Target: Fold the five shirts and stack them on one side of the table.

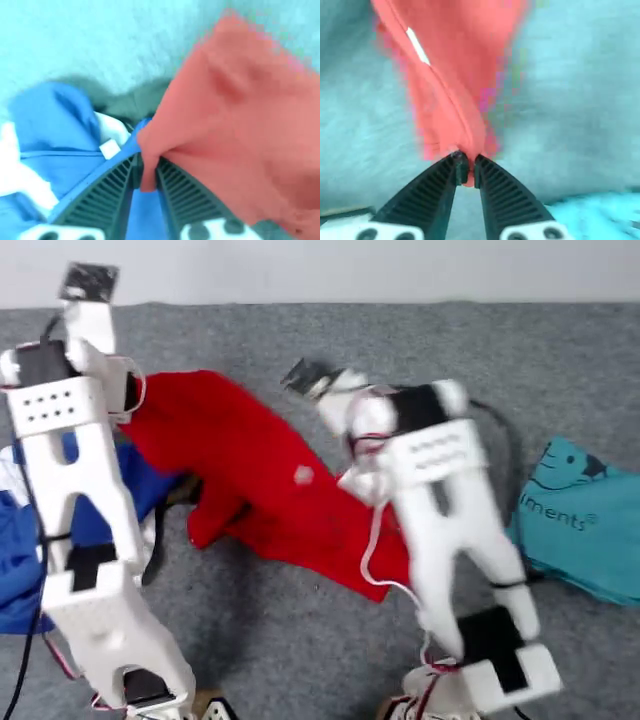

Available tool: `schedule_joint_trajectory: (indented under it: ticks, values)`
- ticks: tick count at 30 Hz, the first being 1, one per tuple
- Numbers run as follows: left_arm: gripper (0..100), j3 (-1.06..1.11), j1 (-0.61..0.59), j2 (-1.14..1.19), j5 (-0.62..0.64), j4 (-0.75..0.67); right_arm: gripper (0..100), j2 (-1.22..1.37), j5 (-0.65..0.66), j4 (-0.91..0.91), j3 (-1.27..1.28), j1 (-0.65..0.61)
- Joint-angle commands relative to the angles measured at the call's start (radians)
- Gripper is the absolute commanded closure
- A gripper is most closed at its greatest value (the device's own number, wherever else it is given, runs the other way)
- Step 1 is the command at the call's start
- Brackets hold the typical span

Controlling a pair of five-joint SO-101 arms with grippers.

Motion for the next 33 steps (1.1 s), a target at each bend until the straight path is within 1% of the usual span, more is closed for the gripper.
schedule_joint_trajectory:
  ticks: [1, 4, 7, 10, 14, 16, 20, 22, 25, 28, 31, 33]
  values:
    - [99, -0.045, 0.025, -0.189, 0.003, 0.02, 98.9, -0.116, 0.061, 0.025, -0.158, 0.097]
    - [99, -0.038, 0.061, -0.278, 0.002, 0.02, 98.9, -0.145, 0.103, 0.025, -0.226, 0.156]
    - [99, -0.038, 0.104, -0.353, 0.002, 0.02, 98.9, -0.163, 0.135, 0.036, -0.247, 0.186]
    - [99, 0.008, 0.135, -0.385, -0.028, 0.021, 98.9, -0.162, 0.144, 0.033, -0.158, 0.185]
    - [99, 0.179, 0.144, -0.388, -0.061, 0.018, 98.9, -0.107, 0.144, 0.008, 0.018, 0.147]
    - [99, 0.292, 0.147, -0.374, -0.061, 0.0, 98.9, -0.053, 0.144, -0.065, 0.115, 0.145]
    - [99, 0.484, 0.167, -0.308, -0.061, -0.095, 98.9, 0.082, 0.146, -0.278, 0.262, 0.148]
    - [99, 0.524, 0.169, -0.265, -0.061, -0.12, 98.8, 0.156, 0.146, -0.354, 0.281, 0.148]
    - [99, 0.524, 0.169, -0.212, -0.061, -0.121, 98.6, 0.257, 0.153, -0.398, 0.281, 0.148]
    - [99, 0.524, 0.169, -0.186, -0.063, -0.117, 94.8, 0.325, 0.173, -0.377, 0.279, 0.142]
    - [99, 0.524, 0.169, -0.186, -0.063, -0.117, 83.9, 0.338, 0.155, -0.288, 0.222, 0.143]
    - [99, 0.524, 0.169, -0.184, -0.063, -0.118, 76.4, 0.334, 0.098, -0.24, 0.163, 0.148]
